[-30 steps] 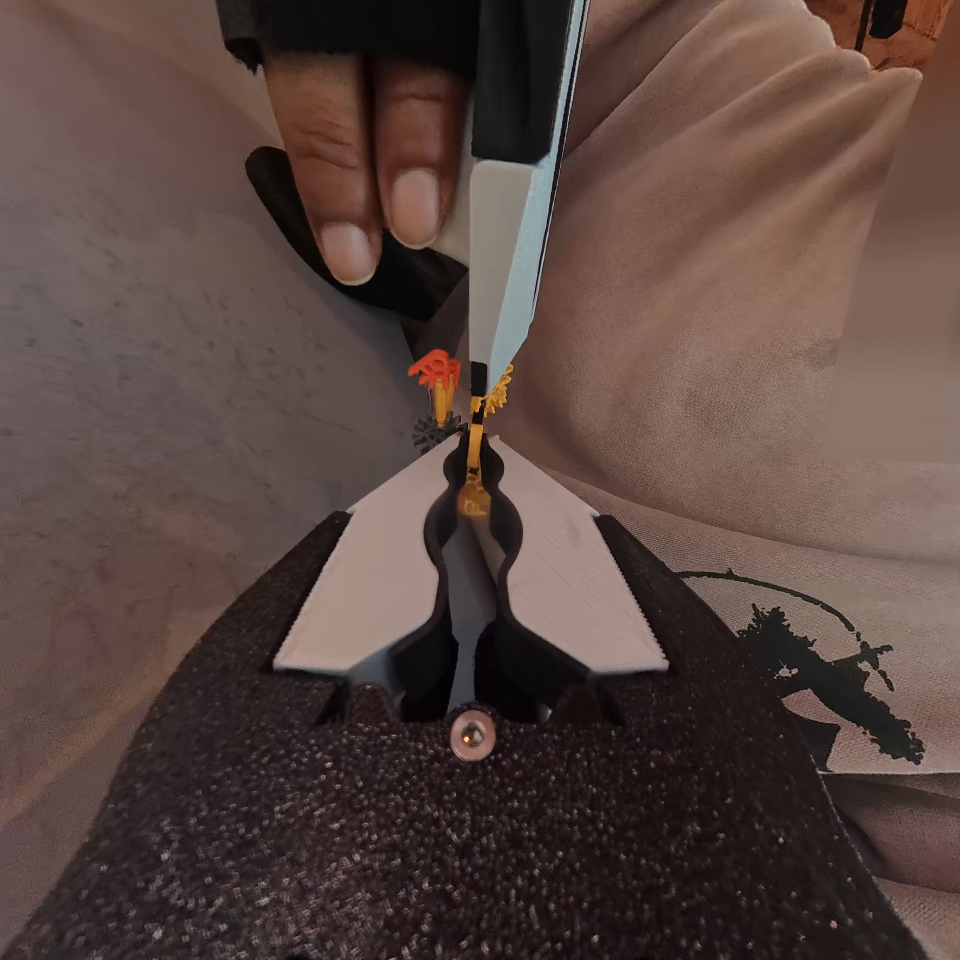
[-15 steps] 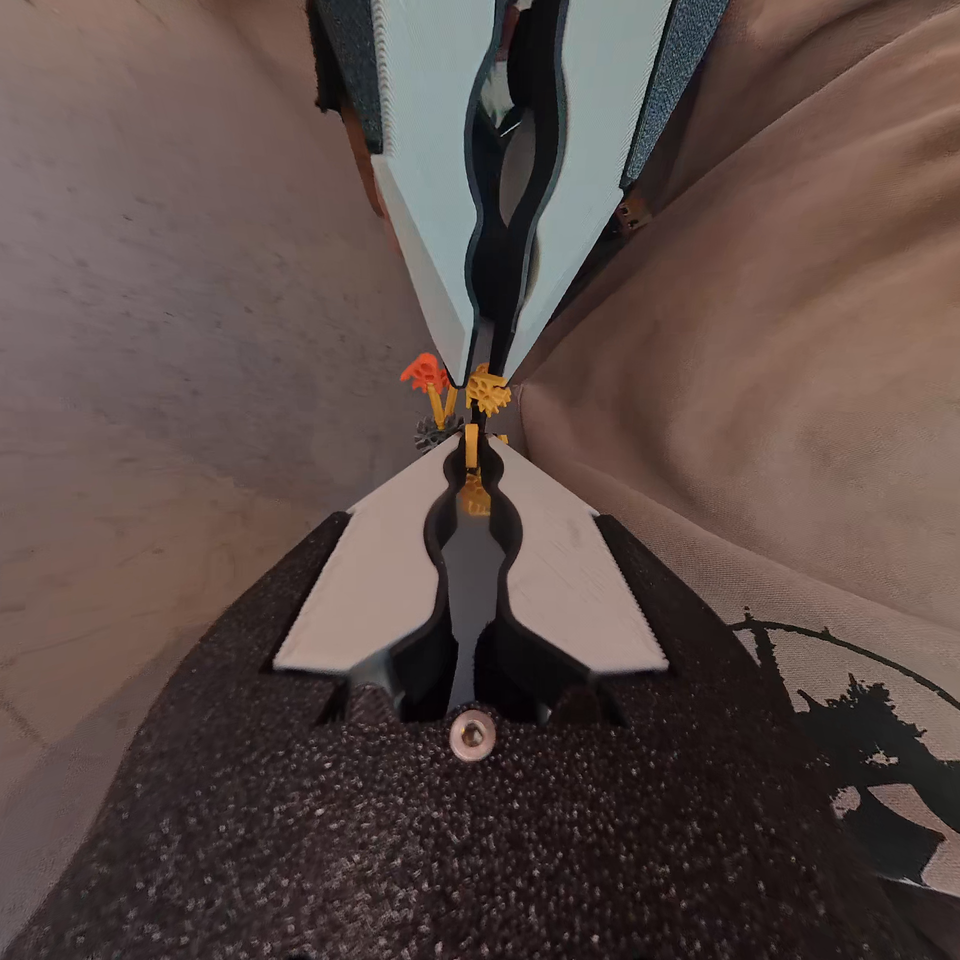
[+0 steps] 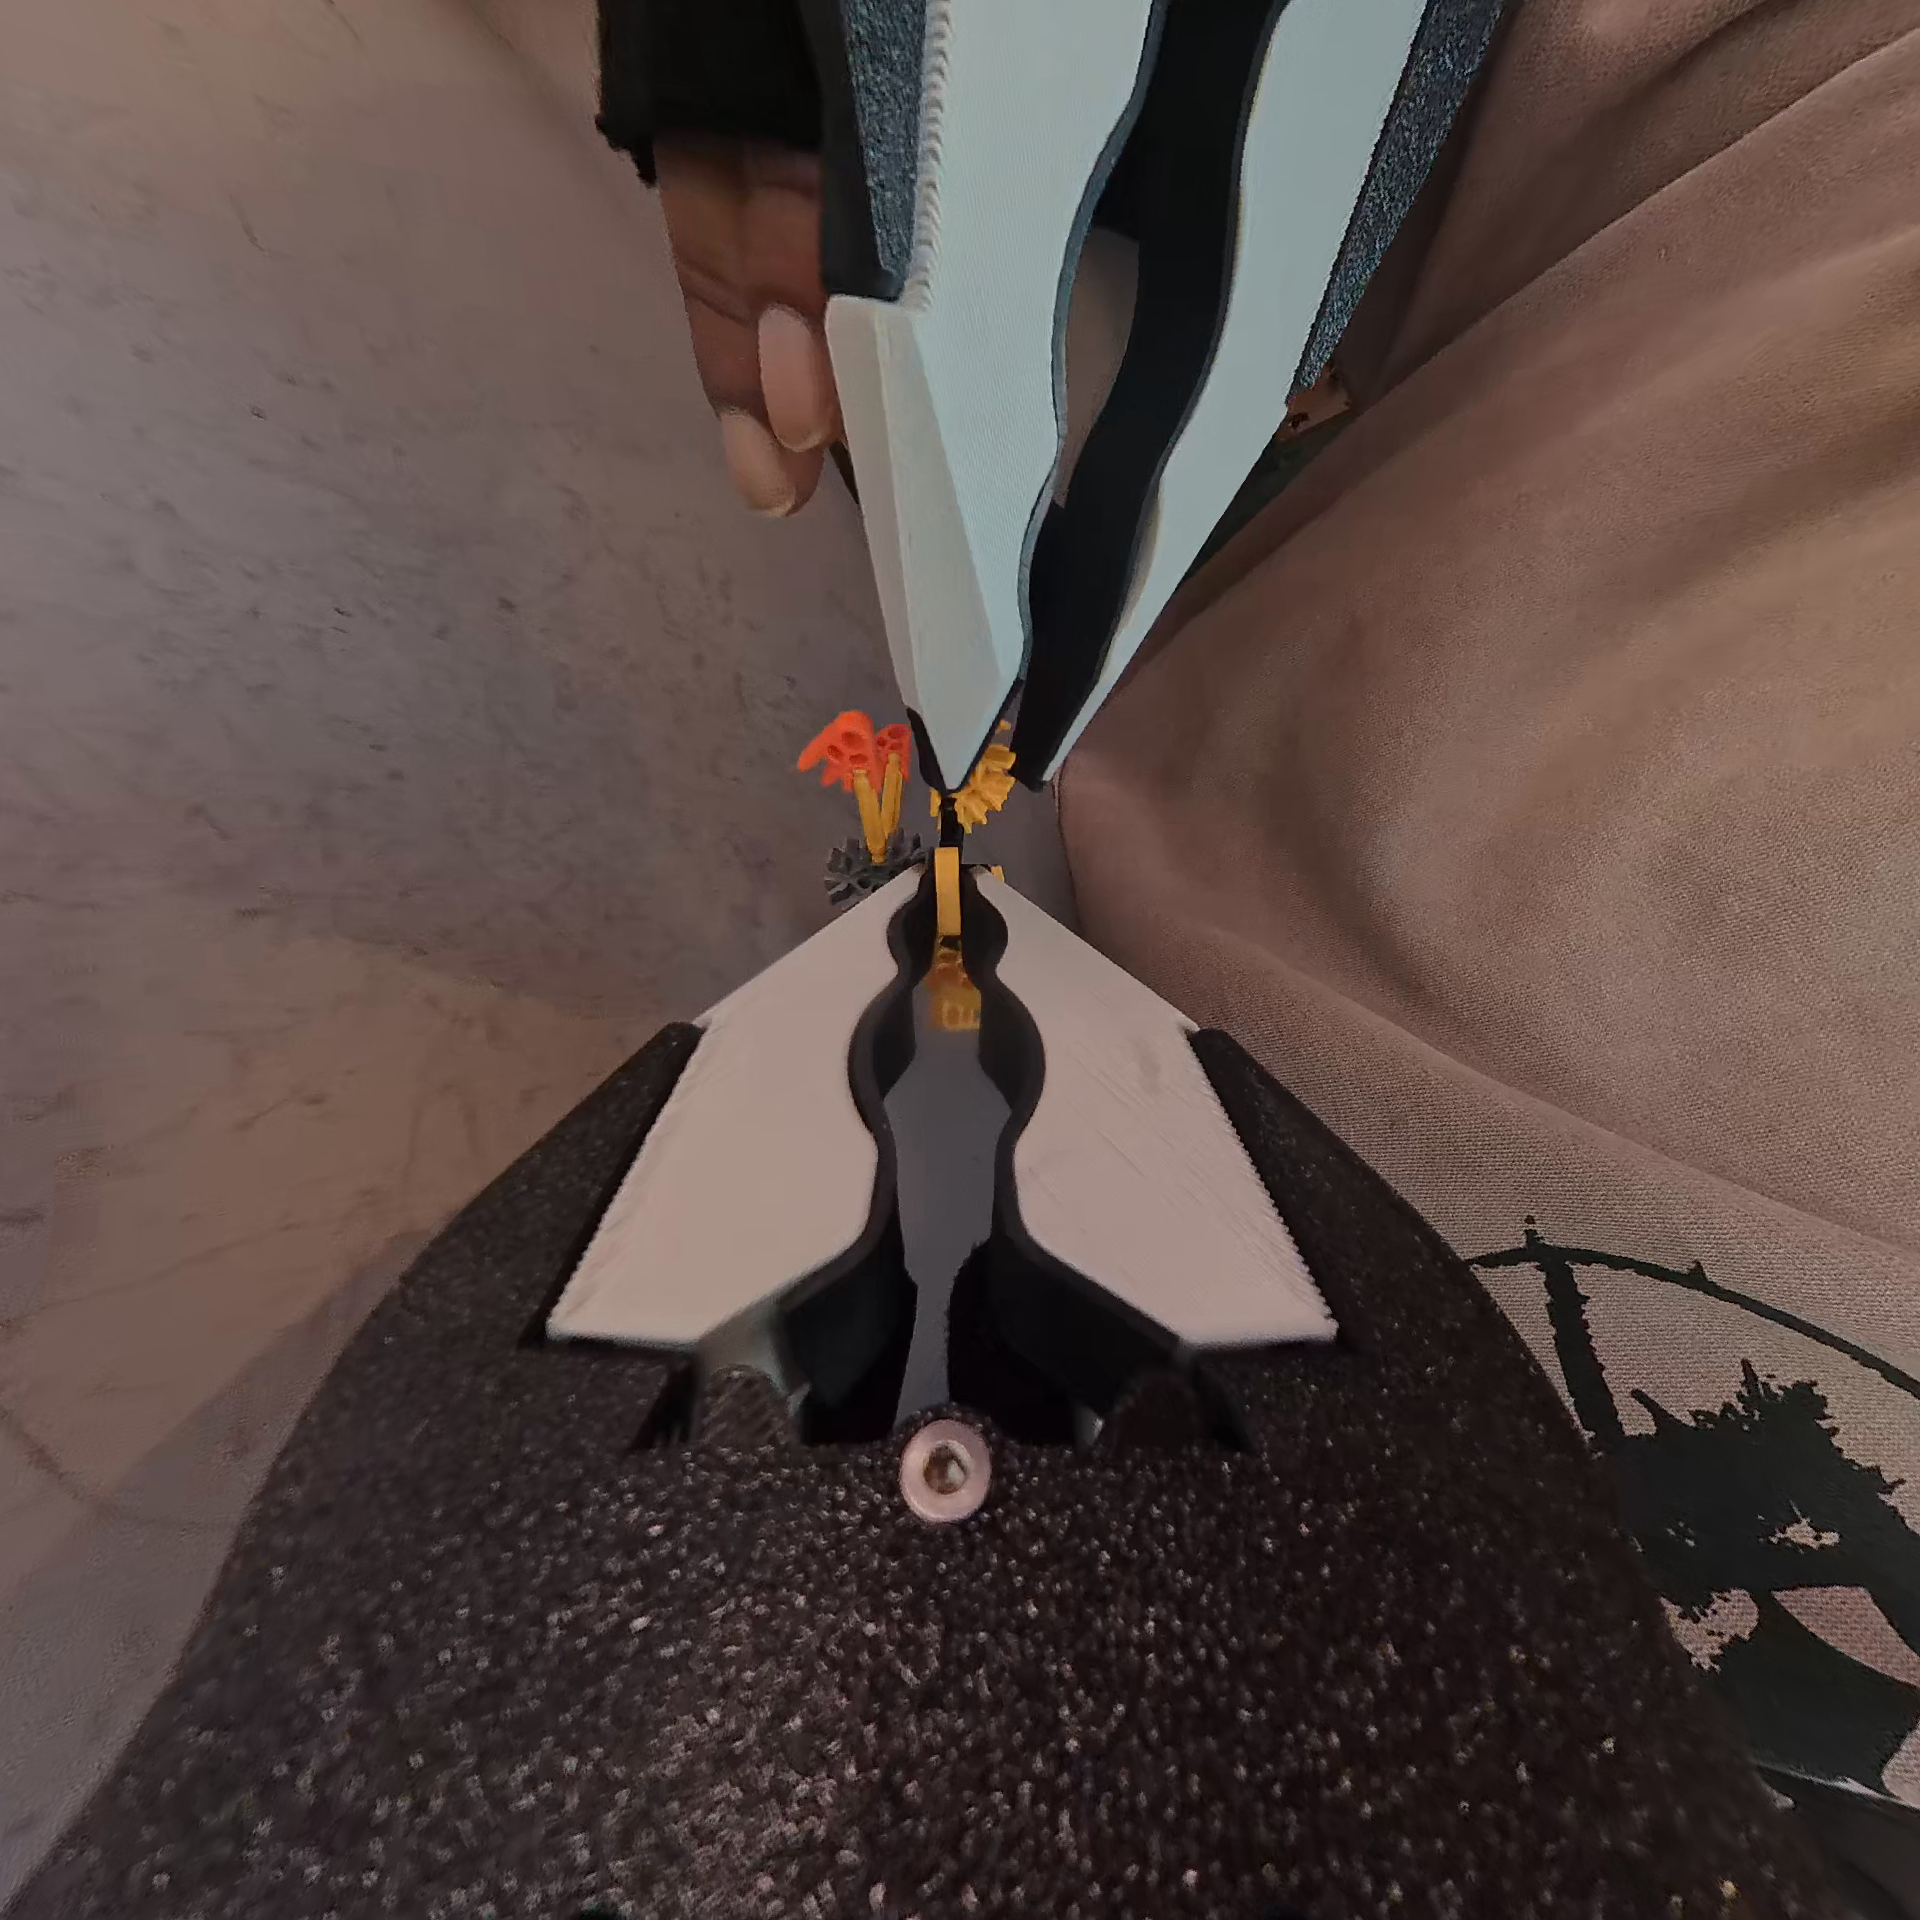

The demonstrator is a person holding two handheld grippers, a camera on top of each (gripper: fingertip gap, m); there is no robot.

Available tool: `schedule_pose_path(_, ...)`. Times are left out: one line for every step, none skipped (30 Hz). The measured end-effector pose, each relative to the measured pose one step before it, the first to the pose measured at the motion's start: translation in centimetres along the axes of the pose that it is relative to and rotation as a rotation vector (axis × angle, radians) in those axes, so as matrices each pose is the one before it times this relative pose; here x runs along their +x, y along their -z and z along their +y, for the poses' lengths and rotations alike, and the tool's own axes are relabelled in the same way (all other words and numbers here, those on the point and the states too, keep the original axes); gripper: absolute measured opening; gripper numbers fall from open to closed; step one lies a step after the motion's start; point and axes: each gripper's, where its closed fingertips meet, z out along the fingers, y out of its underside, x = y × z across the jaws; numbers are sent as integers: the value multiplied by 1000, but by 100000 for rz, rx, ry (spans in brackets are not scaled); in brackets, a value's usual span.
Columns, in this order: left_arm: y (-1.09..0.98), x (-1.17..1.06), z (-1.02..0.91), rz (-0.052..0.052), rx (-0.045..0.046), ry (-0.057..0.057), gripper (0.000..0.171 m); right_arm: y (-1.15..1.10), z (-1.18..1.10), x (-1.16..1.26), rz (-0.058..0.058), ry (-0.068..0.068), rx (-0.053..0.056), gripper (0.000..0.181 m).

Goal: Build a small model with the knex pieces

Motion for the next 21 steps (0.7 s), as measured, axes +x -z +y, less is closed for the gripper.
schedule_pose_path(15,7,0,-74,-17,-49,3,-94,-251,-178,-1479,-177,1608,10)
schedule_pose_path(15,25,-26,18,144,-55,3,-72,-151,-76,-930,-423,1070,8)
schedule_pose_path(1,-51,5,-460,-97,-134,3,-63,76,104,9,-1181,-415,5)
schedule_pose_path(3,-116,32,-750,-204,-64,3,-51,208,91,-292,-2074,-1392,5)
schedule_pose_path(0,-16,1,121,41,252,3,-32,51,36,-322,-1792,-285,5)
schedule_pose_path(23,16,-12,146,96,74,3,12,-80,-25,-430,-1028,698,4)
schedule_pose_path(21,-85,-2,-605,11,-85,3,6,18,55,111,-1563,42,4)
schedule_pose_path(22,-93,-12,-621,26,-69,3,-6,72,146,323,-2989,-402,4)
schedule_pose_path(26,10,-19,99,97,-6,3,-6,-62,20,-595,-3393,612,4)
schedule_pose_path(-8,20,-13,24,33,-76,3,10,-49,-61,-1158,-3232,827,4)
schedule_pose_path(-16,-70,-2,-556,-23,-125,3,19,111,64,-501,-2953,23,4)
schedule_pose_path(6,-52,-2,-264,27,5,3,1,72,132,-78,-3060,283,4)
schedule_pose_path(10,45,26,365,-79,134,3,-11,-41,-81,-1235,-3138,1068,4)
schedule_pose_path(-30,-26,51,-280,-307,-185,3,-50,14,-28,-884,-3259,631,4)
schedule_pose_path(-58,-42,67,-436,-459,-286,3,-69,80,52,-279,-2600,72,4)
schedule_pose_path(-60,3,64,28,-381,-47,3,-77,40,-35,-532,-1049,416,4)
schedule_pose_path(-57,-47,65,-165,-266,66,3,-65,62,-11,-281,-1229,249,4)
schedule_pose_path(-36,-59,46,-140,-242,176,3,-54,86,68,59,-1941,109,4)
schedule_pose_path(-41,-6,37,82,-243,163,3,-64,39,-11,-550,-2288,441,4)
schedule_pose_path(-28,-23,39,-223,-216,-56,3,-25,55,9,-470,-2605,502,3)
schedule_pose_path(-30,-26,16,-160,-157,-26,3,-23,75,51,-194,-2391,312,3)
